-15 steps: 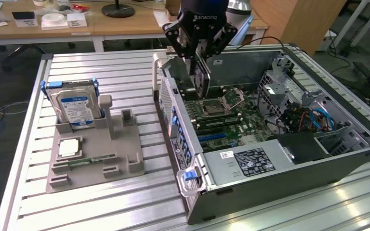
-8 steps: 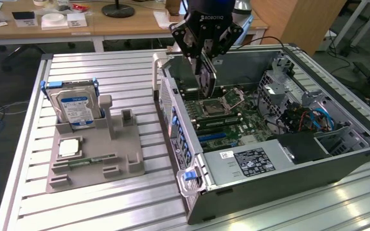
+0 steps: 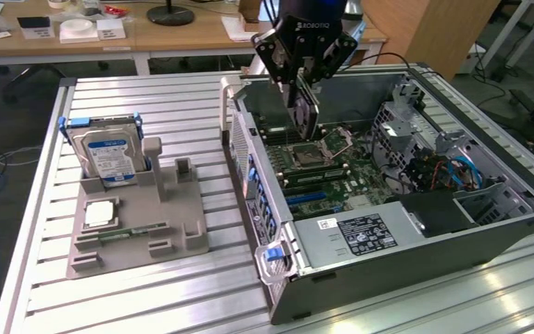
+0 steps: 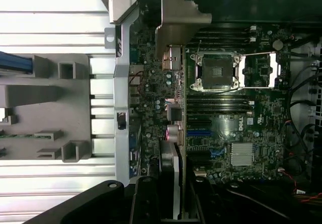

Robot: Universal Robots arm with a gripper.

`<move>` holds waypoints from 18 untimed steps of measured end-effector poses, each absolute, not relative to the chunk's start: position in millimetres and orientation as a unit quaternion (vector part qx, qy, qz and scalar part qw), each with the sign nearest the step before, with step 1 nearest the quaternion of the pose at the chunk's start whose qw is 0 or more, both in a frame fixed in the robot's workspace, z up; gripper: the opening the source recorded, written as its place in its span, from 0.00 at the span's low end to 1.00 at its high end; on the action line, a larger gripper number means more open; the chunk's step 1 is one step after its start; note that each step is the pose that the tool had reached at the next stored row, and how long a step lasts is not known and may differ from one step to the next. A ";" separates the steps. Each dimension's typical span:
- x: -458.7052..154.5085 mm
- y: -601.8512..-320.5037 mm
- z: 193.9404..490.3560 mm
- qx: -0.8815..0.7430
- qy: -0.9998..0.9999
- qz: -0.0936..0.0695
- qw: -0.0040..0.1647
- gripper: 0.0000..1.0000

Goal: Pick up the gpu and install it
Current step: 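Pick up the gpu and move the gpu toward the slot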

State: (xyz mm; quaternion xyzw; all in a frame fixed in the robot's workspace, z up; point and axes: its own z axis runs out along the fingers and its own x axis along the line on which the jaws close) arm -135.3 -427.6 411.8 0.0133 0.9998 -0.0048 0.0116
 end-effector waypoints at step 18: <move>-111.3 -427.6 411.8 0.013 1.000 -0.005 0.012 0.28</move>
